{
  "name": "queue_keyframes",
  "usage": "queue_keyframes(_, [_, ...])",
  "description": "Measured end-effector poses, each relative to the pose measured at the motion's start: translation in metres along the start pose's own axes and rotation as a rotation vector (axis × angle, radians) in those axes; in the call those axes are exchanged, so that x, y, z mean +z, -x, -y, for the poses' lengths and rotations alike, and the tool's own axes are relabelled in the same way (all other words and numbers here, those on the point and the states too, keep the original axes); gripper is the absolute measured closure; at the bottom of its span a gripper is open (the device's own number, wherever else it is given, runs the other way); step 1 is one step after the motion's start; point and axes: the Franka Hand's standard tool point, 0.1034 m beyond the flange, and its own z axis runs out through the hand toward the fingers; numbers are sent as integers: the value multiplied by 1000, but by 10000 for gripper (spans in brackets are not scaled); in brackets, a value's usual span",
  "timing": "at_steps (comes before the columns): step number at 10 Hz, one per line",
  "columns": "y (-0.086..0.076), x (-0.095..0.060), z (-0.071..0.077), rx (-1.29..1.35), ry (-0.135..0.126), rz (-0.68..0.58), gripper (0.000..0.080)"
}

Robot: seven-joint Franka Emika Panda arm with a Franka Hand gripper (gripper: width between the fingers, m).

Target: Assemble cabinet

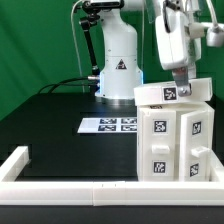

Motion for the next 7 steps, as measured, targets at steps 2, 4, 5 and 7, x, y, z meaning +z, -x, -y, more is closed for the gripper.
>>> queue_keyframes(2, [4,-15,1,-8,-15,27,5])
queue_keyframes(4, [8,-24,5,5,-31,55,1])
queue_keyframes(5, [8,-23,4,-43,-30,52,2])
queue_keyframes(7, [9,-19,1,-187,6,28,2])
